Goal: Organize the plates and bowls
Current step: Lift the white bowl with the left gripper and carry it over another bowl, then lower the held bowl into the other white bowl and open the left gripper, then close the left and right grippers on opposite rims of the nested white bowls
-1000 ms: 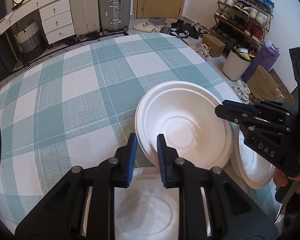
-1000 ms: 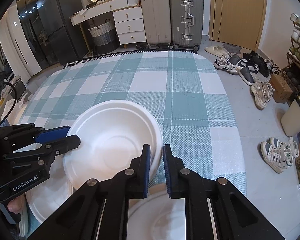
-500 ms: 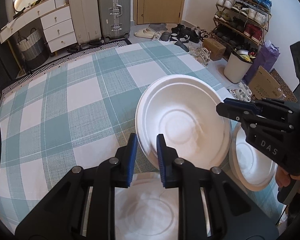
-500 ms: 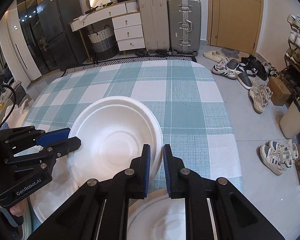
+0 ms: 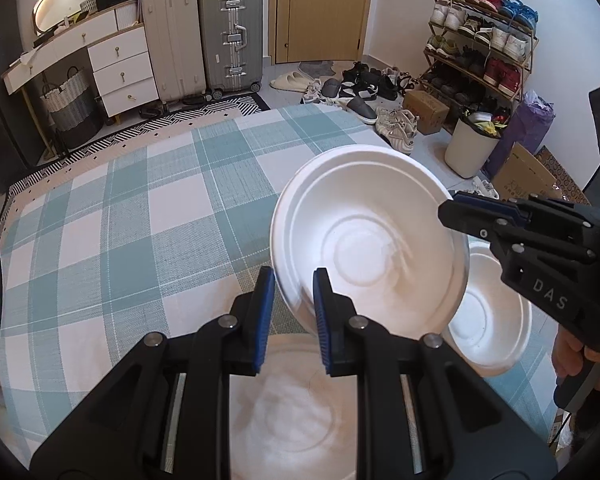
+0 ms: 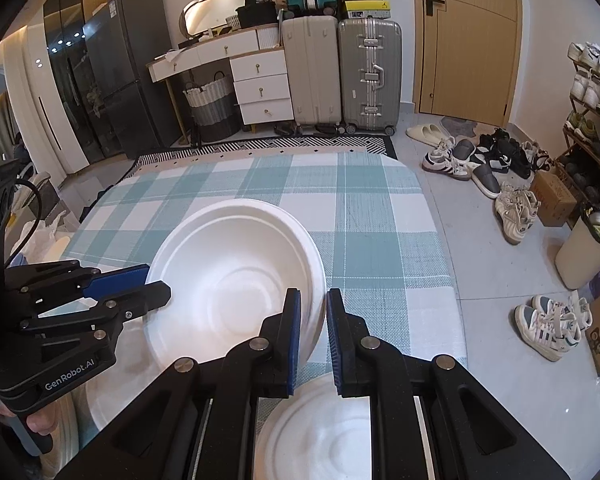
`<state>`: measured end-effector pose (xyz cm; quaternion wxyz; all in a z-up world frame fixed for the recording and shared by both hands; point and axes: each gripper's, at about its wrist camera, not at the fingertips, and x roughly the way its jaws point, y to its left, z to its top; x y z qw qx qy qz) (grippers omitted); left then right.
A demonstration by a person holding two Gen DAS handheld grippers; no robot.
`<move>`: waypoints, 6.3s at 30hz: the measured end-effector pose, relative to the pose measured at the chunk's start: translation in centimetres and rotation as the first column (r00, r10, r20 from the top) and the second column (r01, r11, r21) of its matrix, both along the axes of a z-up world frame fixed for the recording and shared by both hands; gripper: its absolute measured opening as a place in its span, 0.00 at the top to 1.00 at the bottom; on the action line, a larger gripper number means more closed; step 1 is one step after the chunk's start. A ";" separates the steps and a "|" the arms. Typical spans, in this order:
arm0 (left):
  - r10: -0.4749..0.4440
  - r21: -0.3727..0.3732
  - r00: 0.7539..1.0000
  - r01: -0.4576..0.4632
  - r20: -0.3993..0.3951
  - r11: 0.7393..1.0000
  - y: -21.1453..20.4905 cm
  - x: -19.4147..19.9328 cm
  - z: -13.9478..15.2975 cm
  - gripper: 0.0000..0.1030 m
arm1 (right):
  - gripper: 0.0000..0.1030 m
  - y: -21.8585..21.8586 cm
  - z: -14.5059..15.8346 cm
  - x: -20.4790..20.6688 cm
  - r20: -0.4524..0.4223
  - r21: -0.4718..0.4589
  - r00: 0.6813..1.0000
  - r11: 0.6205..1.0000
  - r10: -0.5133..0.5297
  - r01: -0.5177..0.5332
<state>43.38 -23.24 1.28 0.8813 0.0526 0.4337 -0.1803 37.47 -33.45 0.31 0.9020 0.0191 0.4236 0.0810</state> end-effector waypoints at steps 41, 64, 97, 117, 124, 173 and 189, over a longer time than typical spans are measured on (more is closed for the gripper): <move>0.126 0.002 0.991 -0.126 0.053 0.992 9.4 -13.2 4.9 0.84 | 0.87 9.6 4.6 -10.0 0.064 0.041 0.991 0.992 0.117 -0.119; 0.135 0.067 0.990 -0.133 -0.027 0.989 8.3 -9.8 -1.6 0.84 | 0.87 9.5 -1.2 -8.0 -0.053 0.044 0.993 0.993 0.110 -0.108; 0.116 0.117 0.991 -0.107 -0.074 0.987 7.2 -8.6 -4.9 0.79 | 0.85 9.9 -3.1 -7.1 -0.094 0.005 0.989 0.994 0.112 -0.112; 0.159 -0.028 0.986 -0.161 -0.054 0.987 9.8 -9.6 -2.0 0.25 | 0.26 8.0 -1.8 -8.0 -0.050 0.043 0.993 0.994 0.104 -0.102; 0.144 -0.061 0.990 -0.144 -0.006 0.988 9.0 -10.6 0.9 0.02 | 0.02 5.6 1.1 -9.4 0.024 0.057 0.998 0.997 0.050 -0.051; -0.157 0.013 0.981 0.159 -0.110 0.987 -12.1 -6.6 -3.9 0.34 | 0.46 -12.0 -4.5 -12.0 -0.107 0.083 0.970 0.970 -0.218 0.227; -0.189 0.005 0.969 0.193 -0.160 0.981 -12.4 -6.7 -5.1 0.65 | 0.77 -11.0 -5.3 -11.6 -0.117 0.089 0.977 0.978 -0.176 0.187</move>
